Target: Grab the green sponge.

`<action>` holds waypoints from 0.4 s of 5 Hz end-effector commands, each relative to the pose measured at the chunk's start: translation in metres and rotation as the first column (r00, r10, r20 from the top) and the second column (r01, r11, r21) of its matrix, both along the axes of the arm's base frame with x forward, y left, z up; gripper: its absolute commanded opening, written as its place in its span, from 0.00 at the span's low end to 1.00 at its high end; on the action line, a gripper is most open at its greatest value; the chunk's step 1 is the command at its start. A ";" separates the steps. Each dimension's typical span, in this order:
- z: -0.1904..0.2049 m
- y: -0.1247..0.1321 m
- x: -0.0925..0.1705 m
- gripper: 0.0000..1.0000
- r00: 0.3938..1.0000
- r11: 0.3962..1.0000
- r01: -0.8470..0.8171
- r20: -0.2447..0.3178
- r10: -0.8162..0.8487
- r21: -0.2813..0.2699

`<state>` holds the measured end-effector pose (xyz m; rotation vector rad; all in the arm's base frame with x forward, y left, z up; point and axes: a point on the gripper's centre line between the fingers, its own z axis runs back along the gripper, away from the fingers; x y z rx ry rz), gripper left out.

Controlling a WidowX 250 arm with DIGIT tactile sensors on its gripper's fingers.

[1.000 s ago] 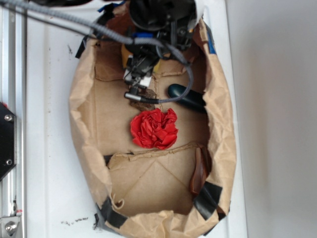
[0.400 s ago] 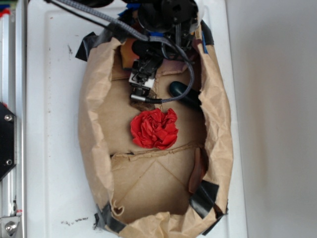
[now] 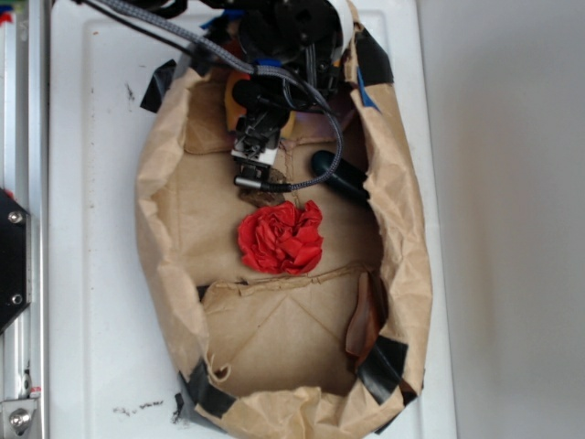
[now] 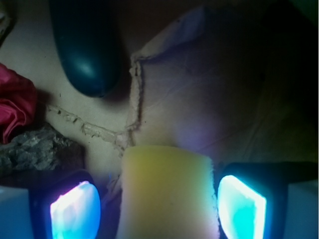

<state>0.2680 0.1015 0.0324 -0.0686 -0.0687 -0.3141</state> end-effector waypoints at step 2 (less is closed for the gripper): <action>0.008 0.001 0.007 0.00 1.000 1.000 0.008 0.029 -0.008 0.016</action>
